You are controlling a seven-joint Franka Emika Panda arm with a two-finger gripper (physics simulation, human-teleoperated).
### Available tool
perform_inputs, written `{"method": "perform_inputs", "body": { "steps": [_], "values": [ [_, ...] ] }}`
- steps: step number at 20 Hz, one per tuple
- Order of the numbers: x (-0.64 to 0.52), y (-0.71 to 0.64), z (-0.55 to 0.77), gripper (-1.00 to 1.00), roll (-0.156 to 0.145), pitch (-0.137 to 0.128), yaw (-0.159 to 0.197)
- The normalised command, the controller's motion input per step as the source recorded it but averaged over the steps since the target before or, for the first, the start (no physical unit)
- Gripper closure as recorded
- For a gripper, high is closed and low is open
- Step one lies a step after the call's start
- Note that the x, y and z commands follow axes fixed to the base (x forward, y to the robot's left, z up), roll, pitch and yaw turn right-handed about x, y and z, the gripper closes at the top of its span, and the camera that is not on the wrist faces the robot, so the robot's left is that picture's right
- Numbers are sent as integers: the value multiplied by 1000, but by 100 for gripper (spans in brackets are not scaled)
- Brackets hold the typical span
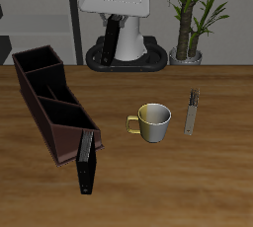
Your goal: Place the left black book into the right desk caddy's right compartment
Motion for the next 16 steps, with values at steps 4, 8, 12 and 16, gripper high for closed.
{"method": "perform_inputs", "body": {
  "steps": [4,8,12,16],
  "values": [
    [-348,-493,116,100,-65,-26,-30],
    [-274,-350,-2,100,-22,12,-21],
    [-262,-450,59,100,-4,22,-25],
    [-252,-403,73,100,-5,17,19]
  ]
}}
